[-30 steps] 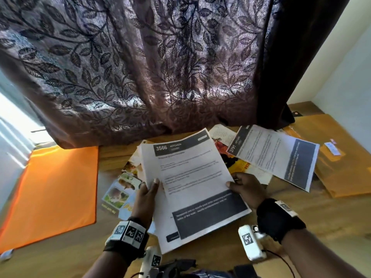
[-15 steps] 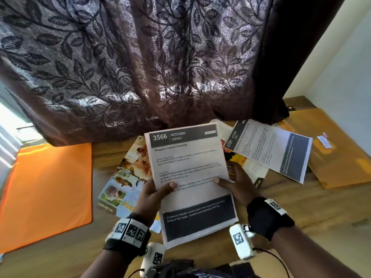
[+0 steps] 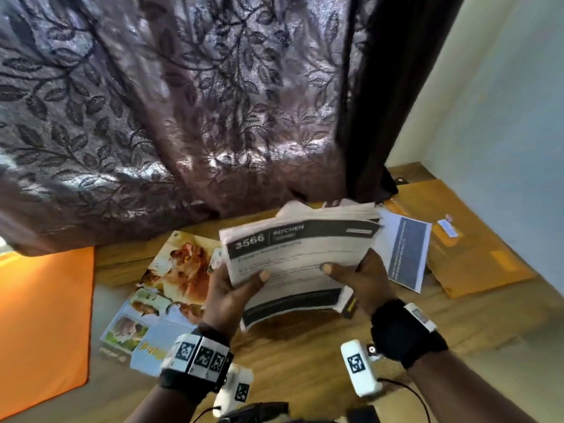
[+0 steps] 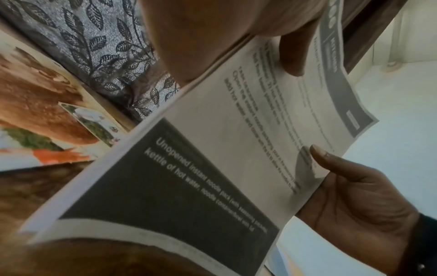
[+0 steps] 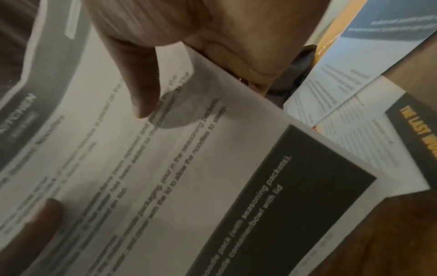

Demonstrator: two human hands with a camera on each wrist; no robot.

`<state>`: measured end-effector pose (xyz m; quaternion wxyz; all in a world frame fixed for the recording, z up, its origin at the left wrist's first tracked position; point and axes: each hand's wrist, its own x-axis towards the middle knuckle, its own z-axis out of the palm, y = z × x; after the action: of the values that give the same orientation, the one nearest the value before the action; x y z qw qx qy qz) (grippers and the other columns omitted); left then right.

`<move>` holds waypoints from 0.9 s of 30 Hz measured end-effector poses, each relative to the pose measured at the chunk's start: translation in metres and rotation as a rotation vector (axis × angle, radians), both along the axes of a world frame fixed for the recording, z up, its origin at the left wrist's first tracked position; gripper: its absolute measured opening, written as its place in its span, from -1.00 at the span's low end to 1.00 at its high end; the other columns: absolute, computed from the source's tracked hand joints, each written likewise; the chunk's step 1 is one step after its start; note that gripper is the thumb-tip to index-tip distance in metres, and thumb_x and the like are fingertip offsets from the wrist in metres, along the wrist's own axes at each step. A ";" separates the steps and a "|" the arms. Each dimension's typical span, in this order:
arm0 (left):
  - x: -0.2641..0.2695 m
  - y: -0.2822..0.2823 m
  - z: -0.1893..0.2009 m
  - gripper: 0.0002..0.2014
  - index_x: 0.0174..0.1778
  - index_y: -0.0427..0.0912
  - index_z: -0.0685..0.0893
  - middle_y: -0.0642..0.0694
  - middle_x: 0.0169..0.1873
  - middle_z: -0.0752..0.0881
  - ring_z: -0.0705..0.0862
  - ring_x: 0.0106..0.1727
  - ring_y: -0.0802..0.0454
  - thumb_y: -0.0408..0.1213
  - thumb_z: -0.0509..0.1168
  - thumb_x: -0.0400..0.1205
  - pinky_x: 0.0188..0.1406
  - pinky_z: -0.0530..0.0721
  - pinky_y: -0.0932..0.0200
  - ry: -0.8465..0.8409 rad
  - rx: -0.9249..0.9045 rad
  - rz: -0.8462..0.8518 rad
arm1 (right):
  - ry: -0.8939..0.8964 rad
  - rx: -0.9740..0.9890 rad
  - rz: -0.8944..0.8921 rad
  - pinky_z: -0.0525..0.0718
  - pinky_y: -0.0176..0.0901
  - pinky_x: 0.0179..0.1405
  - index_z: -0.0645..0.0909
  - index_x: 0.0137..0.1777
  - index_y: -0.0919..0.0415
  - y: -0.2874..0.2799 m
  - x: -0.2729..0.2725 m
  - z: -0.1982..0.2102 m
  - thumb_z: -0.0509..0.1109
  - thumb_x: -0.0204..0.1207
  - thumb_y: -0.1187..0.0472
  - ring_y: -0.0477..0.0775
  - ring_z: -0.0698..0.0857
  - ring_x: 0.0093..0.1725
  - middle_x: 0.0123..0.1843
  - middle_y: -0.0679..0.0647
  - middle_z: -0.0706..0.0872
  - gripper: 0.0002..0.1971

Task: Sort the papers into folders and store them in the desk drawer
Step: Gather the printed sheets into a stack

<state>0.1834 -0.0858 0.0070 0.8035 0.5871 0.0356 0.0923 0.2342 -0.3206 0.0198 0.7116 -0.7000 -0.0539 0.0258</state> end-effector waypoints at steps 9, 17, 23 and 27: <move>0.007 -0.033 -0.003 -0.69 -0.05 0.06 0.86 -0.16 -0.02 0.86 0.83 0.05 -0.17 -0.40 0.53 0.36 0.00 0.80 -0.03 -0.051 0.017 0.038 | 0.098 0.095 0.051 0.77 -0.17 -0.03 0.75 0.10 0.09 -0.020 0.016 0.001 0.53 0.42 0.49 0.02 0.83 0.05 0.02 0.03 0.88 -0.66; 0.001 -0.036 0.001 -0.66 0.03 -0.03 0.84 -0.22 0.06 0.84 0.80 0.12 -0.19 -0.36 0.55 0.34 0.02 0.80 -0.04 -0.002 0.015 -0.025 | -0.001 0.064 0.210 0.80 -0.01 0.06 0.85 -0.04 -0.16 -0.042 0.027 -0.005 0.57 0.26 0.42 0.10 0.83 0.09 0.03 0.06 0.87 -0.58; 0.005 -0.042 0.007 -0.65 -0.02 0.12 0.86 -0.07 0.02 0.86 0.82 0.09 -0.06 -0.45 0.54 0.43 -0.01 0.78 0.09 -0.019 0.071 0.017 | 0.022 0.116 0.253 0.78 -0.13 0.02 0.70 0.13 0.13 -0.039 0.033 -0.002 0.55 0.26 0.41 0.11 0.80 0.14 0.08 0.09 0.86 -0.58; 0.008 -0.044 0.016 -0.55 -0.06 0.16 0.86 -0.02 -0.02 0.87 0.83 0.05 -0.01 -0.58 0.43 0.45 -0.05 0.78 0.14 -0.059 0.076 0.042 | -0.017 0.147 0.266 0.78 -0.13 0.04 0.67 0.19 0.17 -0.040 0.039 0.005 0.53 0.30 0.39 0.06 0.81 0.14 0.12 0.11 0.85 -0.57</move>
<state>0.1914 -0.1303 0.0227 0.7793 0.6132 0.0207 0.1274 0.2727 -0.3609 0.0249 0.7506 -0.6331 -0.1540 0.1097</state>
